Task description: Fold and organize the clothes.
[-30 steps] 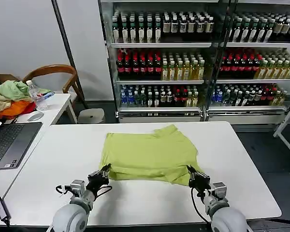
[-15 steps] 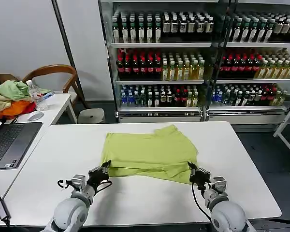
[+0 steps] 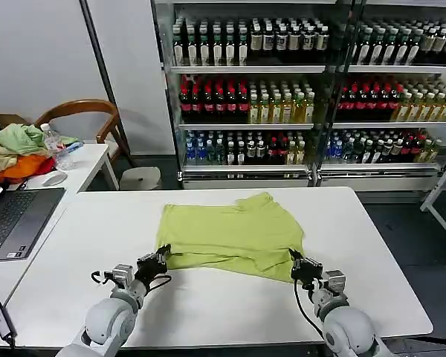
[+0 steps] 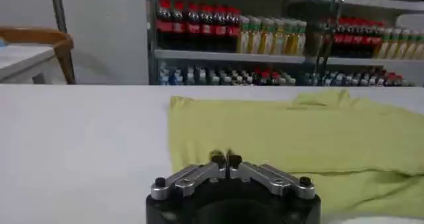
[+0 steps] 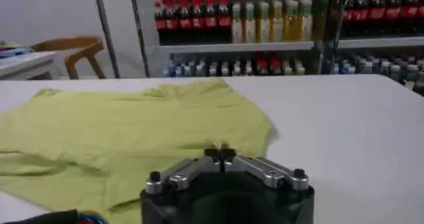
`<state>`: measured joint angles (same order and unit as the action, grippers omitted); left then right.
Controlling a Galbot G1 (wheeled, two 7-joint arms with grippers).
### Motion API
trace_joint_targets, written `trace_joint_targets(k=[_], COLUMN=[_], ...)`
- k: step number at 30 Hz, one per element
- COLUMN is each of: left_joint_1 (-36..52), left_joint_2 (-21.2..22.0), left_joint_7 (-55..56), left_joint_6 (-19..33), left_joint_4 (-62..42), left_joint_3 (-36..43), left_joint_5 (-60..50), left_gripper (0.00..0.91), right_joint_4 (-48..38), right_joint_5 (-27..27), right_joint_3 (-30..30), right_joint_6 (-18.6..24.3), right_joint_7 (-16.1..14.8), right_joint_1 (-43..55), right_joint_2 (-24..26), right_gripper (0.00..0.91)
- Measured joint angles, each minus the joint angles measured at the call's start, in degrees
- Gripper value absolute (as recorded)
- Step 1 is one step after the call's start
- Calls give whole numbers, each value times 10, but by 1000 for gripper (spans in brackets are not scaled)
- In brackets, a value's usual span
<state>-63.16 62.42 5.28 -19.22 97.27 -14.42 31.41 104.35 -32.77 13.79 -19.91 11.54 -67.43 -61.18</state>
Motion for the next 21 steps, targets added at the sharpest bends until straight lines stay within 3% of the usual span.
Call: trace_joint_targets(k=[3,4,5,6,21], left_joint_1=[14,18,22,26,21], left_joint_2=[1,1,1,1,-14], left_joint_7=[-6,-7,-8,-8,9], left_joint_6=[1,1,2,2,6], left_joint_4=[-16,-21,-25,-31,-20], left_joint_3=[6,8,10,11,-7], left_joint_5=[-2,-6,-10,-13,-18], left_gripper=[50,826,907,907,907], right_joint_4=[-6,-7,-8,-8,41], right_joint_5=[3,4,5,6,10], right_joint_3=[-1,-1,-1,-1,29], right_joint_6=[0,-2,-2,-2,-14], right_joint_7=[-1,-1,0,0,12], right_joint_1=[3,3,3,3,-36], right_joint_2=[-3,-3,-3,-3,19], right_gripper=[0,60,484,907,907])
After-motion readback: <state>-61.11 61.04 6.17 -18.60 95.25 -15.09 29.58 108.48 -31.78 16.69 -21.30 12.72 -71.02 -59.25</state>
